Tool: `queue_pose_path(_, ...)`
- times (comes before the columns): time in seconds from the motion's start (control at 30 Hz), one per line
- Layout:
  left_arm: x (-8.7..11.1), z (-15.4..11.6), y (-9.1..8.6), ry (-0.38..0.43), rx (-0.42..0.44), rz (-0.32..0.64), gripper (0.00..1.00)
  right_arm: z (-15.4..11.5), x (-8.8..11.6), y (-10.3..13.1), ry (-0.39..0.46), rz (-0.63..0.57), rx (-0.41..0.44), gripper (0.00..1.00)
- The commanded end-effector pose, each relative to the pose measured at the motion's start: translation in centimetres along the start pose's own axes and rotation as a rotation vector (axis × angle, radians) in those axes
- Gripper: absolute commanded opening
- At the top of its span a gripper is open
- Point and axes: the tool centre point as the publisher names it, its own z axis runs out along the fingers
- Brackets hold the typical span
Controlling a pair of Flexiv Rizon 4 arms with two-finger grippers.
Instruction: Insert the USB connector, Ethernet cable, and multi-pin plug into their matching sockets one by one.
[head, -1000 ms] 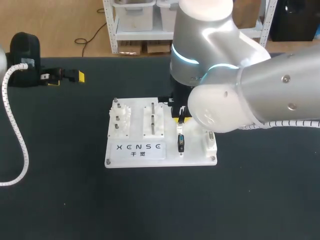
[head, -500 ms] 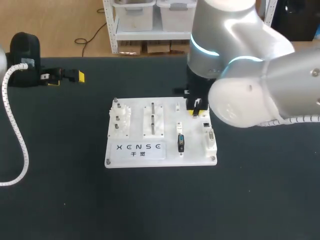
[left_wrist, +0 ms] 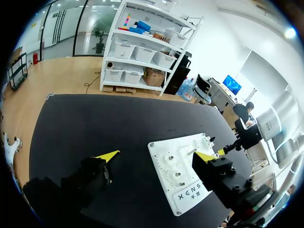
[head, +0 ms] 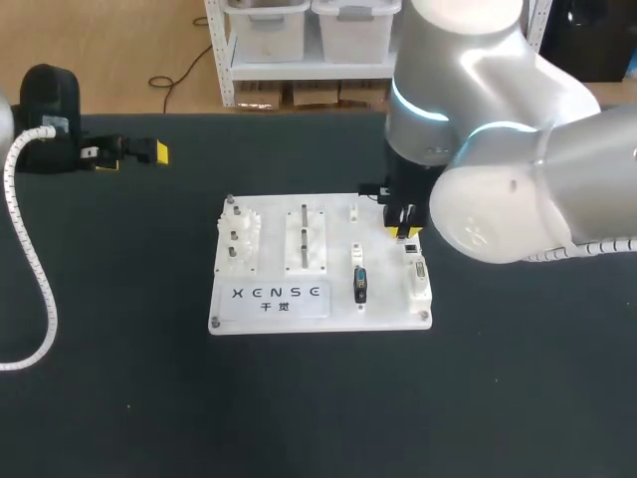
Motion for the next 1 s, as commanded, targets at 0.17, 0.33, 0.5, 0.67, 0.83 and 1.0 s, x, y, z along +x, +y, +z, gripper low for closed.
queue_pose_path(0.17, 0.0, 0.0, 0.0, 0.0, 0.0, 0.0, 1.0, 0.3, 0.1, -0.8, -0.002, 0.011, 0.015, 0.0)
queue_pose_path(0.33, 0.0, 0.0, 0.0, 0.0, 0.0, 0.0, 1.0, 0.8, 0.1, -1.0, 0.006, 0.014, 0.023, 0.0)
queue_pose_path(0.5, 0.0, 0.0, 0.0, 0.0, 0.0, 0.0, 1.0, 0.9, 0.2, -1.1, 0.011, 0.016, 0.028, 0.0)
queue_pose_path(0.67, 0.0, 0.0, 0.0, 0.0, 0.0, 0.0, 1.0, 0.9, 0.2, -1.4, 0.013, 0.021, 0.032, 0.0)
queue_pose_path(0.83, 0.0, 0.0, 0.0, 0.0, 0.0, 0.0, 1.0, 1.2, 0.2, -1.6, 0.017, 0.025, 0.037, 0.0)
queue_pose_path(1.0, 0.0, 0.0, 0.0, 0.0, 0.0, 0.0, 1.0, 1.4, 0.2, -1.7, 0.021, 0.027, 0.037, 0.0)
